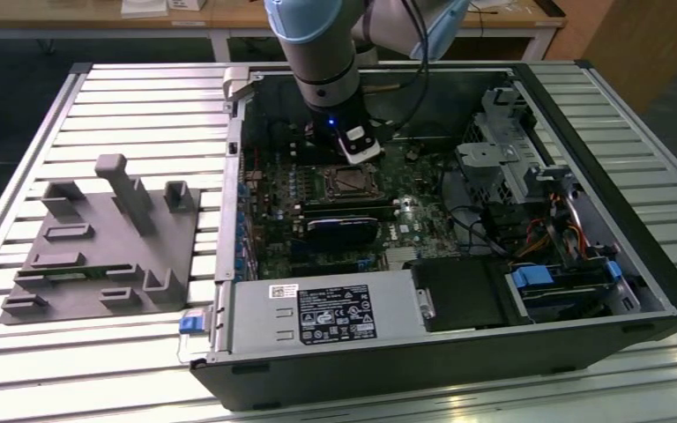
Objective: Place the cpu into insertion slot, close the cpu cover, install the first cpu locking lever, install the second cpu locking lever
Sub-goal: 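Install the first cpu locking lever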
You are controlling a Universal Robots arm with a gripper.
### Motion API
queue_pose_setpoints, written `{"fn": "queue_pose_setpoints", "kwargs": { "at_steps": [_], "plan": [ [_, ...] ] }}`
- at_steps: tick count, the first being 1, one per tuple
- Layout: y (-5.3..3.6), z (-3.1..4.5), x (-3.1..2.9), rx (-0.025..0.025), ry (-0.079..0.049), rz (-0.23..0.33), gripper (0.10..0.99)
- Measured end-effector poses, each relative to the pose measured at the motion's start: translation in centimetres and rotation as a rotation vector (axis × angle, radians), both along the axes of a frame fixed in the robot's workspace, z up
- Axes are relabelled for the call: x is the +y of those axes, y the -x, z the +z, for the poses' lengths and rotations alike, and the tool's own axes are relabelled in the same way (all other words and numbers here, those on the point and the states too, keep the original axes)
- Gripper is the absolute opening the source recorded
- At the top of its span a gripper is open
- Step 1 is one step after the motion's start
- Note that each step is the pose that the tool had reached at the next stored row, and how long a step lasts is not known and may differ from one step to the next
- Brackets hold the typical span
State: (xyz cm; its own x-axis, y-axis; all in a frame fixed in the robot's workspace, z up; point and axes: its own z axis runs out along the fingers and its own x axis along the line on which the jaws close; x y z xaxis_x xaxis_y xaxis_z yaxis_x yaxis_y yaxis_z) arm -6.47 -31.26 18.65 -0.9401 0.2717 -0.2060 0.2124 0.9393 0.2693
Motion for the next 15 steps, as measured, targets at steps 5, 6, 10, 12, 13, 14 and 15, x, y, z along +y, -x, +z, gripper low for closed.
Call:
{"fn": "queue_pose_setpoints", "kwargs": {
  "at_steps": [5, 6, 10, 12, 13, 14, 15],
  "plan": [
    [-0.32, -0.02, 0.0, 0.0, -0.002, 0.0, 0.106],
    [-0.34, -0.02, 0.0, -0.0001, -0.004, 0.0, 0.106],
    [-0.34, -0.02, 0.0, 0.0004, -0.018, 0.0, 0.106],
    [-0.34, -0.01, 0.0, 0.0004, -0.018, 0.0, 0.106],
    [-0.35, 0.02, 0.01, 0.0002, -0.019, 0.0, 0.106],
    [-0.36, 0.1, 0.02, -0.0003, -0.019, 0.0, 0.106],
    [-0.37, 0.22, 0.04, -0.0007, -0.02, 0.0, 0.106]
  ]
}}
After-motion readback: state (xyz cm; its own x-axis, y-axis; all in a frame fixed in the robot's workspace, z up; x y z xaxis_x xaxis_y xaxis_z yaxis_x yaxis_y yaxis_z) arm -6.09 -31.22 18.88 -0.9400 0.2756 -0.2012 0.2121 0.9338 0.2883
